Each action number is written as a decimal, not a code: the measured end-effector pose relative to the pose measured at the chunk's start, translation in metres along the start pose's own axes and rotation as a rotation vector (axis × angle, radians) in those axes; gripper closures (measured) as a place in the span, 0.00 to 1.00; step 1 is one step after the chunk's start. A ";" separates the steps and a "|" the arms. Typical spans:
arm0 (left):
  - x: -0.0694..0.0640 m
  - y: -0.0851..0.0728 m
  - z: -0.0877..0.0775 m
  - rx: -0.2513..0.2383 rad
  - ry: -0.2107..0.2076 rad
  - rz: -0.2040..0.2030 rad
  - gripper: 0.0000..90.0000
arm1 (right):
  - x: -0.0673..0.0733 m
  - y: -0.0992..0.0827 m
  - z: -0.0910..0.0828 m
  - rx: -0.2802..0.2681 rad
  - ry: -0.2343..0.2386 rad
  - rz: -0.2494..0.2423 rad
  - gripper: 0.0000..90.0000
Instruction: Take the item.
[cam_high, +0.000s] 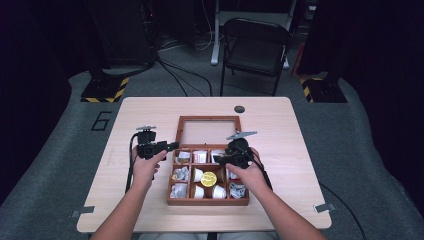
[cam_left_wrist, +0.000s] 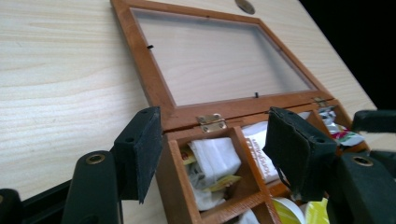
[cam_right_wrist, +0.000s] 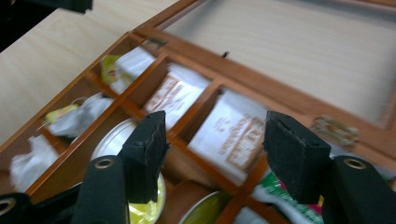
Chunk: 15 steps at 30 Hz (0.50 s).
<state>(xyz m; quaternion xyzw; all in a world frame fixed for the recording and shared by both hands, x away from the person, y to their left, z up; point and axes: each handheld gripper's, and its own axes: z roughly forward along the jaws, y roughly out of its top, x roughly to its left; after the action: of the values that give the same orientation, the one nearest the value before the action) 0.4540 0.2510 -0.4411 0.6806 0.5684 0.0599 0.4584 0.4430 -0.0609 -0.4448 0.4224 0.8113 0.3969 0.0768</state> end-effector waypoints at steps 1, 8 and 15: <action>-0.001 -0.001 -0.002 -0.002 -0.002 0.002 0.40 | 0.003 -0.002 0.001 0.002 0.007 -0.007 0.43; -0.001 -0.009 -0.011 -0.008 -0.003 0.001 0.40 | 0.024 -0.014 0.005 0.042 0.066 -0.057 0.43; 0.003 -0.013 -0.017 -0.018 0.014 0.002 0.40 | 0.034 -0.020 0.012 0.079 0.103 -0.127 0.40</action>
<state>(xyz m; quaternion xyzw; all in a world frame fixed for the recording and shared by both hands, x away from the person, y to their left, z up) 0.4354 0.2617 -0.4417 0.6765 0.5704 0.0702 0.4604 0.4147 -0.0346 -0.4599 0.3517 0.8544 0.3801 0.0434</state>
